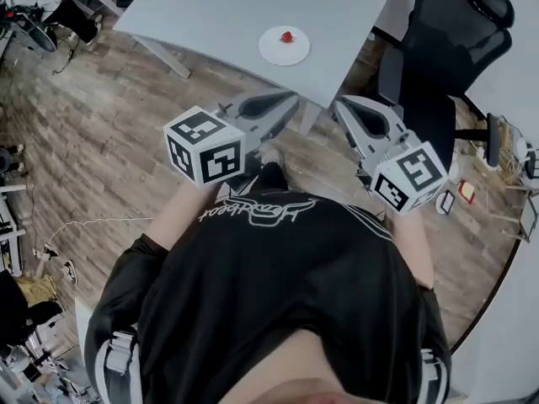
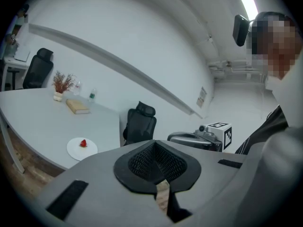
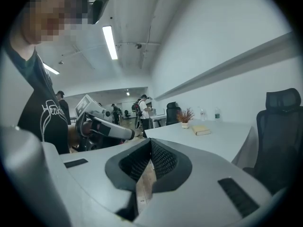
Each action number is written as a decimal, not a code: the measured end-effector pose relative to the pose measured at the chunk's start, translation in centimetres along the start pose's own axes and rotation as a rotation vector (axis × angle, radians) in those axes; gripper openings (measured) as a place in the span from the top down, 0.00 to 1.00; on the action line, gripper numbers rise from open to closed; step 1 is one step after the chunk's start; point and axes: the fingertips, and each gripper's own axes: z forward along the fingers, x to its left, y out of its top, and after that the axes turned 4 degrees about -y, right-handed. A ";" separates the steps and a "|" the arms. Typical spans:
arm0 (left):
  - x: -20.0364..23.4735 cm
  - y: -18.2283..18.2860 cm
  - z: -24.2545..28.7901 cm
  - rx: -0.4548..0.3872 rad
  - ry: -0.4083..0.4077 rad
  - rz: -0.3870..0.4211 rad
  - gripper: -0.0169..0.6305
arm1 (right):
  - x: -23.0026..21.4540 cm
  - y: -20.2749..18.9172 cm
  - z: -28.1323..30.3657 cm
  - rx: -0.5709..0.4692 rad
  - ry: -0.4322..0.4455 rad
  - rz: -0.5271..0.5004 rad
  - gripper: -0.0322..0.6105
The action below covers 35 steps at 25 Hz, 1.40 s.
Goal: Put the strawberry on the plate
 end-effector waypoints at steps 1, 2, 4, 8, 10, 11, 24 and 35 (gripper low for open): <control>-1.1 -0.6 -0.1 0.001 -0.004 0.000 0.96 | 0.6 -0.3 -0.9 0.002 -0.005 0.002 0.94; -2.2 -1.2 -0.2 0.001 -0.005 0.002 0.96 | 1.1 -0.6 -1.7 0.002 -0.008 0.004 0.94; -4.2 -2.0 -0.5 -0.003 -0.004 0.008 0.96 | 2.2 -1.2 -3.2 0.003 -0.007 0.008 0.94; -7.2 -3.3 -1.1 -0.013 0.000 0.010 0.96 | 3.9 -2.2 -5.7 0.015 -0.003 0.010 0.94; -8.2 -3.9 -1.4 -0.014 0.002 0.008 0.96 | 4.6 -2.4 -6.5 0.017 -0.009 -0.002 0.94; -8.6 -4.1 -1.5 -0.014 0.003 0.008 0.96 | 4.8 -2.5 -6.9 0.015 -0.012 -0.005 0.94; -12.0 -4.4 -1.6 -0.016 0.006 0.044 0.96 | 5.6 -1.5 -9.9 -0.033 -0.034 0.013 0.94; -13.3 -4.8 -1.7 -0.011 0.008 0.052 0.96 | 5.6 -1.8 -11.5 -0.044 -0.049 0.036 0.94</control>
